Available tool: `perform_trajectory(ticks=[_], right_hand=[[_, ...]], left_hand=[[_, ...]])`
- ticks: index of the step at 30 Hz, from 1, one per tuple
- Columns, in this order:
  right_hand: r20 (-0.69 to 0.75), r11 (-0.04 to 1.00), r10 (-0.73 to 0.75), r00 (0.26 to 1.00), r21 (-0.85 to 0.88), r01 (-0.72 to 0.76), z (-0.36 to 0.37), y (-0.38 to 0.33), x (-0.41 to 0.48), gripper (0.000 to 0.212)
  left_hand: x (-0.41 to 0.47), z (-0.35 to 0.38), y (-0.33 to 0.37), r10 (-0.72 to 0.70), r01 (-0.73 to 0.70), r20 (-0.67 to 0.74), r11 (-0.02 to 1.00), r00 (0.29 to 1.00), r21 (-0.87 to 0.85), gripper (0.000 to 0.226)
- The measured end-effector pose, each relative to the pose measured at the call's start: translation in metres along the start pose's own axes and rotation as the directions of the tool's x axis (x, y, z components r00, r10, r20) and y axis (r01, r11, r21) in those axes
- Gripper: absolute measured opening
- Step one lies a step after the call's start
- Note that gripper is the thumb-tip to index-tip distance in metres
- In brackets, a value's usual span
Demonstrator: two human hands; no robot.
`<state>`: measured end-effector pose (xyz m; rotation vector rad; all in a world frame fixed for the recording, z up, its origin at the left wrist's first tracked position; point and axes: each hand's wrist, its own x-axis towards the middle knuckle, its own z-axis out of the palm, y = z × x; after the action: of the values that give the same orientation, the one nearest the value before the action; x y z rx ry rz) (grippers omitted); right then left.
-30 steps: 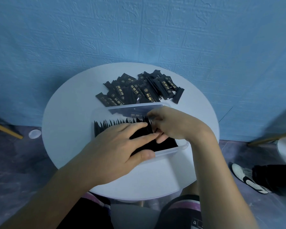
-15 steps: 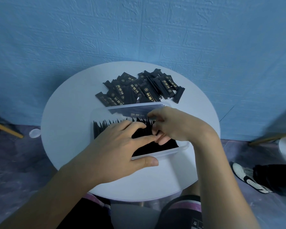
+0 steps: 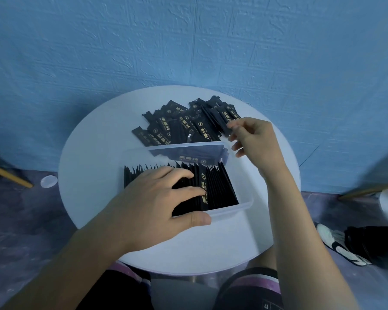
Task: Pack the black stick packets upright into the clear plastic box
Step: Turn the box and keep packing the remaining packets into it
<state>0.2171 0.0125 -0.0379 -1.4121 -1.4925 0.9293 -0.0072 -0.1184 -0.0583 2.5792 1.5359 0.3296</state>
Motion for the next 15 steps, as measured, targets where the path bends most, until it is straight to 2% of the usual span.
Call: perform_trajectory(ticks=[1,3,4,6,8,10,15], right_hand=[[-0.048,0.997,-0.004,0.999,-0.075,0.0,0.0,0.011,0.009,0.02],[-0.094,0.935,-0.041,0.995,-0.354,0.005,0.001,0.034,0.025,0.018],[-0.086,0.869,-0.059,0.995,-0.495,0.009,0.002,0.042,0.03,0.023],[-0.026,0.767,-0.087,0.996,-0.64,0.05,0.005,0.055,0.036,0.037],[0.063,0.712,-0.093,0.994,-0.694,0.111,0.008,0.063,0.038,0.041],[0.124,0.666,-0.088,0.988,-0.73,0.151,0.009,0.067,0.035,0.033],[0.162,0.647,-0.086,0.983,-0.741,0.179,0.006,0.058,0.011,0.028]], left_hand=[[0.001,0.0,0.001,-0.005,0.005,0.005,1.0,1.0,-0.004,0.075],[0.001,-0.001,0.001,-0.012,0.012,0.005,1.0,1.0,-0.009,0.074],[0.001,-0.002,0.001,-0.012,0.012,-0.001,1.0,1.0,-0.008,0.073],[0.0,-0.003,0.001,-0.014,0.014,0.007,1.0,1.0,-0.009,0.071],[-0.001,-0.004,0.001,-0.019,0.019,0.013,1.0,1.0,-0.021,0.071],[-0.001,-0.004,0.0,-0.019,0.019,0.006,0.999,1.0,-0.028,0.07],[-0.001,-0.002,0.0,-0.026,0.025,-0.006,0.999,1.0,-0.038,0.071]])
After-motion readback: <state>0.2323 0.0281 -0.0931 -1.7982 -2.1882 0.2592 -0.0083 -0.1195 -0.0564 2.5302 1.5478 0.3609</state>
